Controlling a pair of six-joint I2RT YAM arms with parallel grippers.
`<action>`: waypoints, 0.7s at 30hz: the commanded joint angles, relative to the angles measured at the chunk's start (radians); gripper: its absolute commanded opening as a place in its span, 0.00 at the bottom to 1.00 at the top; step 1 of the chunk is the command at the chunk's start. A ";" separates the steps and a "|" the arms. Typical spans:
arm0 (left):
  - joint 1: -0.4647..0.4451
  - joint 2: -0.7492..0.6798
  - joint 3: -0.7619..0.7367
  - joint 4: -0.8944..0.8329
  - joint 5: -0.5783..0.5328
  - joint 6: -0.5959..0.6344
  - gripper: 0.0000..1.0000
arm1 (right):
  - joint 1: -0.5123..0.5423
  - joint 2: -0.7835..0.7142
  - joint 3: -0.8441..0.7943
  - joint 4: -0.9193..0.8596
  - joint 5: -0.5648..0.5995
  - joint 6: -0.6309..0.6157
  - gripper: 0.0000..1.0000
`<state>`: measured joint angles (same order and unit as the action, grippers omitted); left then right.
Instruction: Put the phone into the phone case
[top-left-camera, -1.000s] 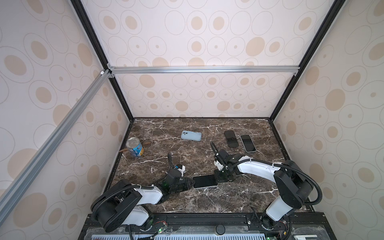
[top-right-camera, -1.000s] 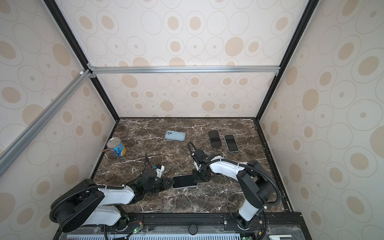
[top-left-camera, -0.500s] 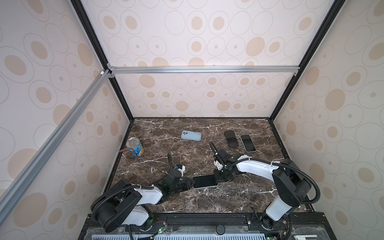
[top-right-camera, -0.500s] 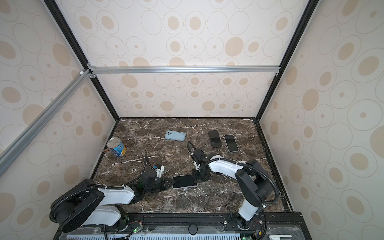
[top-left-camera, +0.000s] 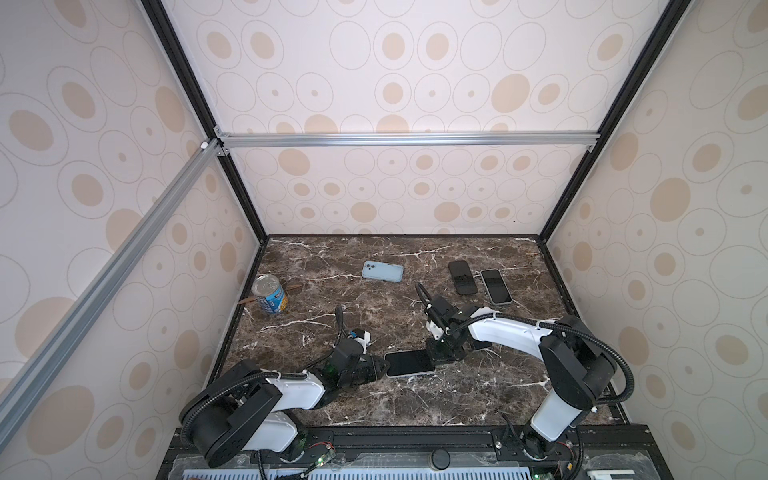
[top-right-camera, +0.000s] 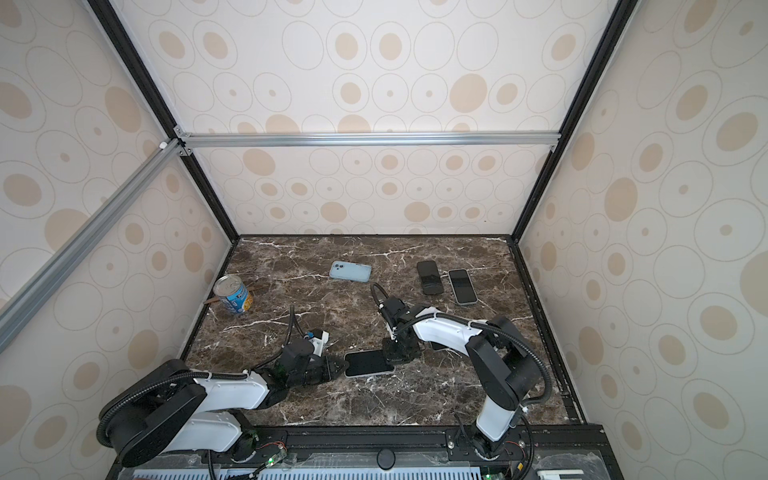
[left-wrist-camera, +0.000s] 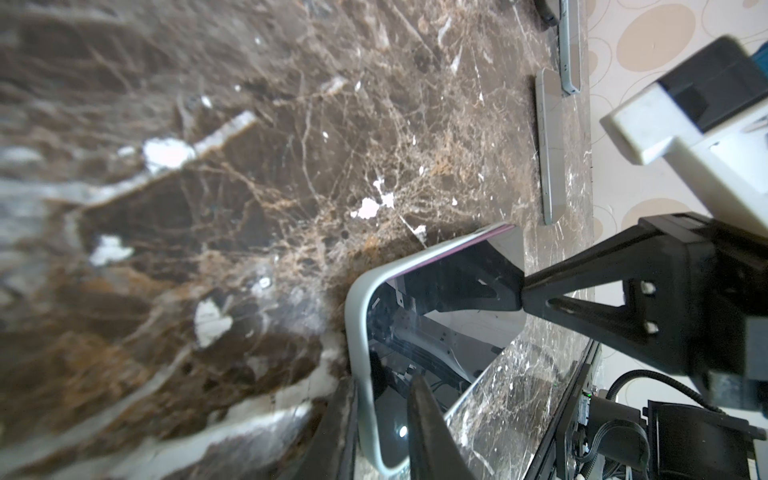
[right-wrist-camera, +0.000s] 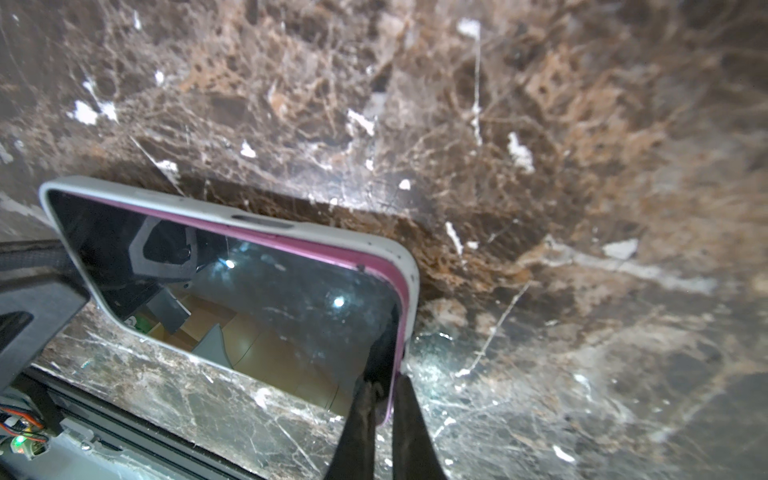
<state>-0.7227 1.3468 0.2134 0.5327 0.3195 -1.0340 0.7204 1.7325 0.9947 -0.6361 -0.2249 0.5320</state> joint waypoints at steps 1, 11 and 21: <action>-0.012 -0.018 -0.017 -0.114 -0.040 -0.008 0.23 | 0.099 0.366 -0.178 0.150 0.096 -0.023 0.09; -0.012 -0.015 -0.020 -0.115 -0.042 -0.010 0.23 | 0.123 0.434 -0.162 0.165 0.111 -0.021 0.09; -0.012 -0.015 -0.019 -0.112 -0.039 -0.018 0.23 | 0.126 0.444 -0.148 0.162 0.119 -0.029 0.10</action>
<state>-0.7258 1.3228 0.2131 0.4961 0.3046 -1.0351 0.7650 1.7676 1.0378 -0.6800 -0.1478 0.5301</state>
